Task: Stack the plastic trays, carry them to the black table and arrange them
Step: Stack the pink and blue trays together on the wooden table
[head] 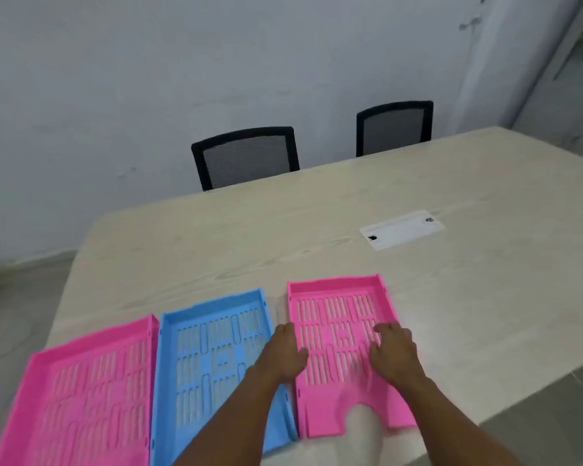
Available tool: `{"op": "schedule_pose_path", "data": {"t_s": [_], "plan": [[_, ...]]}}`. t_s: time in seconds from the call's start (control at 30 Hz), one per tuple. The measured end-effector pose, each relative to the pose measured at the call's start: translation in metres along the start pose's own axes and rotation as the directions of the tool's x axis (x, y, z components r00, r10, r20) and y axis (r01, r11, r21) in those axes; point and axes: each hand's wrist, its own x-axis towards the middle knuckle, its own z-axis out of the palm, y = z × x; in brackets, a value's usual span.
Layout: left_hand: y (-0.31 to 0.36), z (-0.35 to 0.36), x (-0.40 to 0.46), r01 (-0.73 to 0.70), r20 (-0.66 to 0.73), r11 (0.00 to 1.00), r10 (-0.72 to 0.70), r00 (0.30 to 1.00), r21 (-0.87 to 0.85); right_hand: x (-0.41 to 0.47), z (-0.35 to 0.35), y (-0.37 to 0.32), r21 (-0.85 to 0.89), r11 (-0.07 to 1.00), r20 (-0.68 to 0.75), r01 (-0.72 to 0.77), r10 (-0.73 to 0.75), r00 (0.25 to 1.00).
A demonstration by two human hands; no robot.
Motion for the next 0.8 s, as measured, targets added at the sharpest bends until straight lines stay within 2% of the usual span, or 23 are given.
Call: {"op": "schedule_pose_path", "data": {"t_s": [0.1,0.2,0.3,0.37,0.5,0.67,0.8], "plan": [[0.004,0.018,-0.001,0.111,0.066,0.988,-0.105,0.992,-0.106,-0.011,0.007,0.020,0.101,0.981,-0.049,-0.167,0.172,0.984],[0.011,0.035,-0.008,0.176,0.127,0.966,-0.153,0.980,-0.189,-0.018,0.022,0.043,0.269,0.923,0.022,-0.275,0.280,0.960],[0.012,0.043,-0.008,0.163,0.065,0.955,-0.152,0.986,-0.247,-0.016,0.025,0.056,0.343,0.895,-0.025,-0.287,0.314,0.949],[0.012,0.044,-0.007,0.106,0.002,0.955,-0.110,0.994,-0.276,-0.014,0.018,0.058,0.356,0.887,-0.077,-0.295,0.343,0.936],[0.011,0.036,0.001,0.003,-0.086,0.931,-0.037,0.996,-0.366,-0.007,-0.007,0.047,0.338,0.904,-0.182,-0.262,0.336,0.924],[0.007,0.003,-0.001,0.010,-0.212,0.899,-0.115,0.970,-0.439,0.003,-0.021,0.016,0.333,0.931,-0.274,-0.150,0.247,0.929],[-0.022,-0.024,-0.021,0.021,-0.355,0.881,-0.212,0.910,-0.472,0.000,-0.011,-0.023,0.392,0.919,-0.266,-0.039,0.153,0.952]]}}
